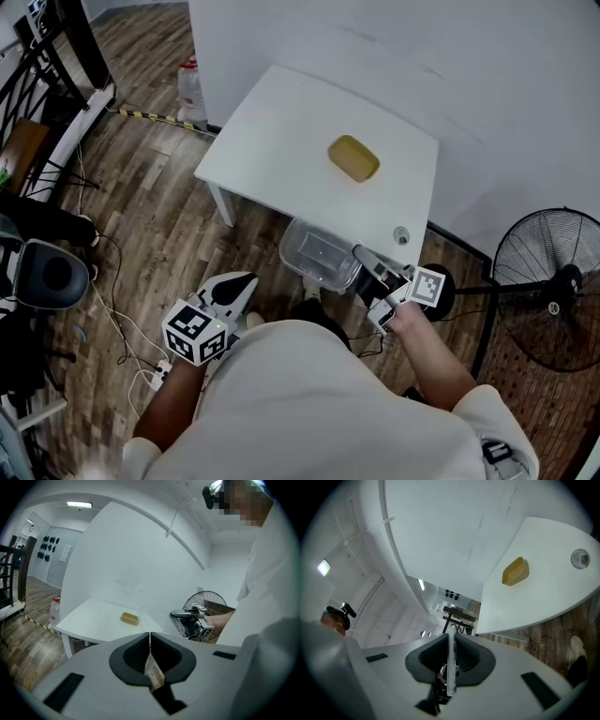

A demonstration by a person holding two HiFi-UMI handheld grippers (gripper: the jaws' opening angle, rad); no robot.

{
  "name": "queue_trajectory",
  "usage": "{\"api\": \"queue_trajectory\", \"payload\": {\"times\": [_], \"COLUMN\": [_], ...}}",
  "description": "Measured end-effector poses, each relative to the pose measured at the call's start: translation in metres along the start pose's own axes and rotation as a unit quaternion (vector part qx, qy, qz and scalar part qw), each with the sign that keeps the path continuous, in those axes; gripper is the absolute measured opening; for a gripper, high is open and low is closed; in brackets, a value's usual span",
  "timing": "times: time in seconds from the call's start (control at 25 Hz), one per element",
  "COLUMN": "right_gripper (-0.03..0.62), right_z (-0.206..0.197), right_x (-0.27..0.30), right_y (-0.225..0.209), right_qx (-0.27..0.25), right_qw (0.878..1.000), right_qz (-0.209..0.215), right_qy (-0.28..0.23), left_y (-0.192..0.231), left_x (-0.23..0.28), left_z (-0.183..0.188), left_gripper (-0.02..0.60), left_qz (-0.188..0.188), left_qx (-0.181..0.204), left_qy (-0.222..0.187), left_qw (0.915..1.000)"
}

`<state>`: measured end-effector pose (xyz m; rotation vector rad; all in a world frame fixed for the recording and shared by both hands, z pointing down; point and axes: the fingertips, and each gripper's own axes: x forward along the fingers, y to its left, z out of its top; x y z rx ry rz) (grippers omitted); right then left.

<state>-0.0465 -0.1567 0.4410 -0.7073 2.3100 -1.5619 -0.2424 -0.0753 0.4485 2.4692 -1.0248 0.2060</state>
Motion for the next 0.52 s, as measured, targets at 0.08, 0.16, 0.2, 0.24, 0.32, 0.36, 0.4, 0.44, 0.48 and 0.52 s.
{"api": "queue_trajectory", "payload": {"times": [0.08,0.16,0.2,0.24,0.32,0.36,0.4,0.44,0.48,0.52], "right_gripper": [0.041,0.041,0.041,0.041,0.041,0.041,0.041,0.041,0.041,0.041], "right_z": [0.0,0.0,0.001,0.001,0.001,0.0,0.001,0.001,0.002,0.003], "right_x": [-0.001,0.0,0.0,0.001,-0.001,-0.002,-0.002,-0.002,-0.001,-0.001], "right_y": [0.0,-0.001,-0.002,-0.004,-0.006,-0.008,-0.009,-0.01,-0.011,-0.012], "right_qx": [0.001,0.003,0.004,0.004,0.007,0.008,0.009,0.009,0.009,0.008], "right_qw": [1.0,1.0,1.0,1.0,1.0,1.0,1.0,1.0,1.0,1.0], "right_qz": [-0.002,-0.004,-0.005,-0.005,-0.006,-0.007,-0.008,-0.008,-0.009,-0.009], "right_qy": [-0.001,-0.001,-0.001,0.0,0.0,0.0,0.0,0.0,0.001,0.002], "left_y": [0.0,0.002,0.003,0.005,0.006,0.007,0.008,0.009,0.009,0.01], "left_x": [0.001,0.001,0.002,0.003,0.004,0.005,0.006,0.007,0.009,0.01], "left_z": [-0.001,-0.002,-0.002,-0.002,-0.004,-0.006,-0.007,-0.007,-0.007,-0.007], "left_gripper": [0.018,0.018,0.018,0.018,0.018,0.018,0.018,0.018,0.018,0.018], "left_qz": [-0.001,0.0,0.0,0.001,0.002,0.003,0.004,0.004,0.004,0.004], "left_qx": [-0.002,-0.005,-0.006,-0.007,-0.009,-0.011,-0.011,-0.012,-0.013,-0.014], "left_qy": [0.002,0.004,0.004,0.005,0.007,0.009,0.01,0.011,0.012,0.013], "left_qw": [1.0,1.0,1.0,1.0,0.9999,0.9999,0.9999,0.9998,0.9998,0.9998]}}
